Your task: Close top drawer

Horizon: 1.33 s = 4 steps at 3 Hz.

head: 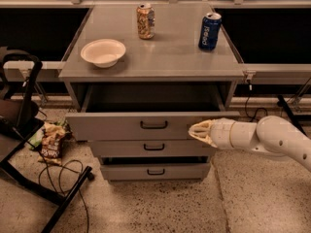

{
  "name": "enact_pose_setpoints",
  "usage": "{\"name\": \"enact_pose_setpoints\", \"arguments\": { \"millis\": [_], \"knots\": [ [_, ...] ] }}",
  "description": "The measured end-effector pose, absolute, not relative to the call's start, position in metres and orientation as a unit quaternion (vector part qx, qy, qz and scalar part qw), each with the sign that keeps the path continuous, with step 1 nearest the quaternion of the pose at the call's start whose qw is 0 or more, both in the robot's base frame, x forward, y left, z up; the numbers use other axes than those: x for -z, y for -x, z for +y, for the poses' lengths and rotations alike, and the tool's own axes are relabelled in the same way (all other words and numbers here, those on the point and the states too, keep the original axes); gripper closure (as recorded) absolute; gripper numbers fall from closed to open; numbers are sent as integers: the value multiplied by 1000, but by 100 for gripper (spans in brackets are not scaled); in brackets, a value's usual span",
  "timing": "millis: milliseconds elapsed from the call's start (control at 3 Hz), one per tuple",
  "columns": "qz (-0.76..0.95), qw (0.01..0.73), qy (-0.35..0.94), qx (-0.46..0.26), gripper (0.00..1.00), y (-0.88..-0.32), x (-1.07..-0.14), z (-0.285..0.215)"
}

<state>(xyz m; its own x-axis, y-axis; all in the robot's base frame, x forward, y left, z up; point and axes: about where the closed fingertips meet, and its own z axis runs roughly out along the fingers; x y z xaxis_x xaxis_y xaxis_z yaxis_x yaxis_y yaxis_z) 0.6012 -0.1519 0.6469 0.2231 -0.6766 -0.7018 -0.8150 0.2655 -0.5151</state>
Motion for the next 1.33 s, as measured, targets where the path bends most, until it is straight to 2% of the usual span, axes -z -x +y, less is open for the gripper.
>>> {"name": "enact_pose_setpoints", "arguments": {
  "millis": [667,1333],
  "knots": [
    [619,499,602,-69,3,-601,-647,-152],
    [619,499,602,-69,0,-601,-647,-152]
  ]
}}
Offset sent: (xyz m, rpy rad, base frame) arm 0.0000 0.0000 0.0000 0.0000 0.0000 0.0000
